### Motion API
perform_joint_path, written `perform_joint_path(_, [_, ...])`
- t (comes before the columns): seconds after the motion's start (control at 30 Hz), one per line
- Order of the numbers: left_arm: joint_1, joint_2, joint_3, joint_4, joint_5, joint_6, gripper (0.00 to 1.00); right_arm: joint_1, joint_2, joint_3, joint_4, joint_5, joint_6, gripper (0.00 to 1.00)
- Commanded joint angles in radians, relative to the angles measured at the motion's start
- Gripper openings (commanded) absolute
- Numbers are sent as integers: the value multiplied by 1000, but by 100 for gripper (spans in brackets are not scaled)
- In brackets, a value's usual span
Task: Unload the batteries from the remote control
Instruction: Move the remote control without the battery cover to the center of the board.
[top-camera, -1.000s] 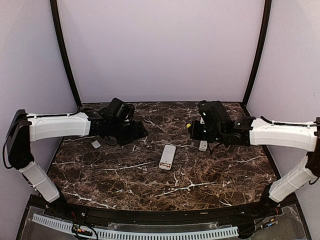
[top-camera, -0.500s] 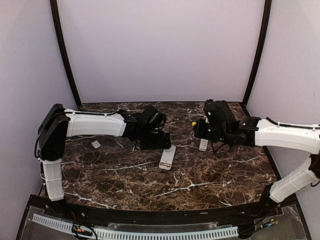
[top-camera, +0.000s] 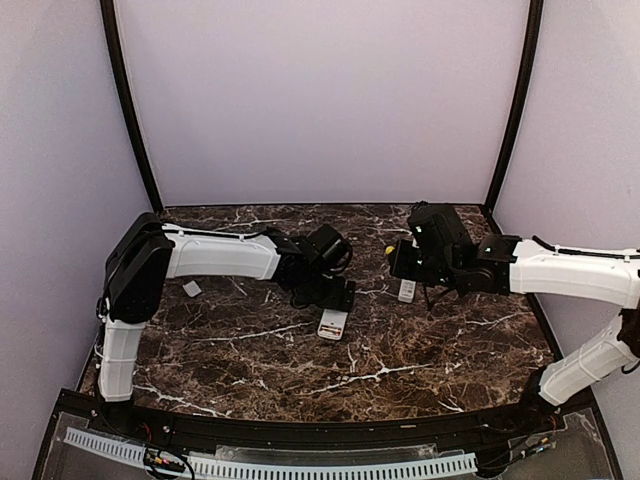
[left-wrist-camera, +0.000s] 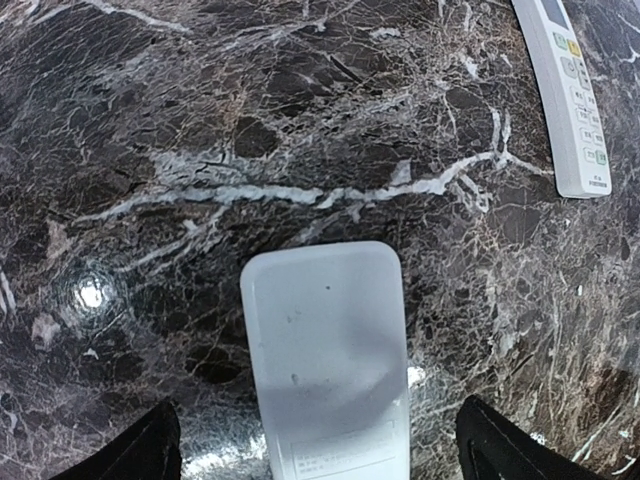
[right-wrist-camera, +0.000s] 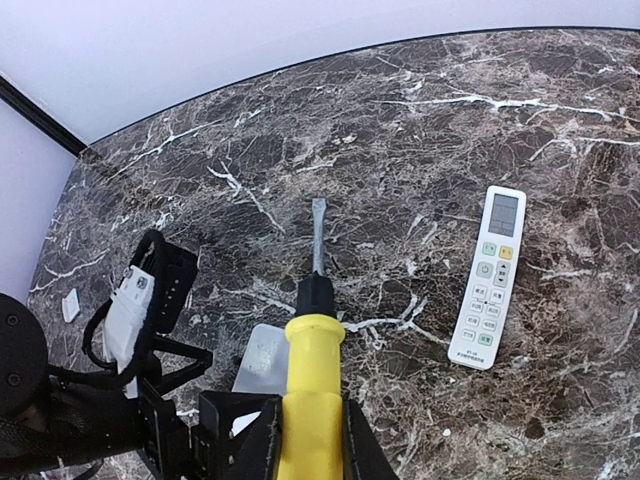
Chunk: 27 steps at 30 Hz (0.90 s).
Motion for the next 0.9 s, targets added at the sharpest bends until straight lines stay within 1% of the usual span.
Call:
perform_joint_path(0.0, [-27,34,63,-82,-68,43,96,-7,-19,-8,5,19,15,0])
perform_joint_path(0.3, [-46,73,96,-108,-105,54,96,-8,-10,-8,4,15,28,0])
perform_joint_path(0.53, [-57,97,117,-128,-140,70,87,-9,-5,-6,4,15,29,0])
perform_joint_path(0.7, [-61,112,130,-142,-149,74,84,-9,-2,-5,5,14,32,0])
perform_joint_path(0.87, [-60,113,133,-161,-175,72,77,-8,0,-3,6,12,34,0])
